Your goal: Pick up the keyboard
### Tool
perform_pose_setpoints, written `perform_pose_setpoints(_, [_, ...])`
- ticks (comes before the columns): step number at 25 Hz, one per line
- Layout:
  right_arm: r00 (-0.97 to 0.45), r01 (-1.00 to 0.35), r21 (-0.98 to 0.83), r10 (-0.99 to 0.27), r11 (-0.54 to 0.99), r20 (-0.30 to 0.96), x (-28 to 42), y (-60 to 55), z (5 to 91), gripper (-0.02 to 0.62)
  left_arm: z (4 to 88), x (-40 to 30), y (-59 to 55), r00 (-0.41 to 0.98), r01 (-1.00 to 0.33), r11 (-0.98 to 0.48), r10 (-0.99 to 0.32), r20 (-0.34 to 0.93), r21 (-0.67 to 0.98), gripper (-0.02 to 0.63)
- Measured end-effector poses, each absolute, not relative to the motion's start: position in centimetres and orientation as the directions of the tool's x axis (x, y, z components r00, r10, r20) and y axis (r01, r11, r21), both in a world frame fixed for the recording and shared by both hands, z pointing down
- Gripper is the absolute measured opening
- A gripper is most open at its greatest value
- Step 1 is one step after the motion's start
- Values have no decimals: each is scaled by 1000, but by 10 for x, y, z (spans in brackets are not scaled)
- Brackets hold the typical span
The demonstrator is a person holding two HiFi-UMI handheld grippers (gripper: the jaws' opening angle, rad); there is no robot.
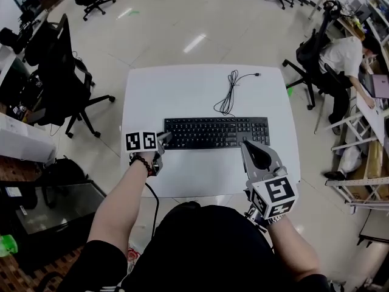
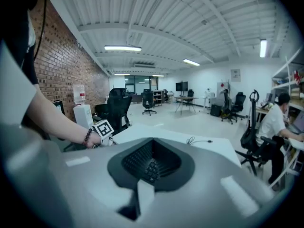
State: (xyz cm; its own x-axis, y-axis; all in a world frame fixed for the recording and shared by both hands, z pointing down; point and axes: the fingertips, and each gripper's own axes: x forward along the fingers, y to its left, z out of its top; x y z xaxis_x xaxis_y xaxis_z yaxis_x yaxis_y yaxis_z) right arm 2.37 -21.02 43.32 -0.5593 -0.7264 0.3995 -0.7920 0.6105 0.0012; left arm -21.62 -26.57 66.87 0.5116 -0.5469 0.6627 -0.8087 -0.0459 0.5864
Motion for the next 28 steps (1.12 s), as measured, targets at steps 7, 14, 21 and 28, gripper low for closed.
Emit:
perform_pose_setpoints(7, [-540, -804, -9, -726, 594, 426, 26, -218, 443, 2, 677, -214, -269, 559, -758, -13, -527, 640, 652, 140])
perform_pose_setpoints(14, [-533, -817, -46, -722, 575, 440, 30, -222, 453, 2, 662, -216, -264, 571, -743, 0, -524, 632, 670, 104])
perform_pose_setpoints(21, [-532, -837, -158, -710, 525, 461, 35, -224, 472, 2, 627, -214, -255, 604, -712, -26, -531, 594, 701, 86])
perform_pose_setpoints(28, [-535, -844, -349, -687, 407, 492, 50, -222, 504, 3, 589, -207, -254, 607, -716, -62, -549, 575, 696, 78])
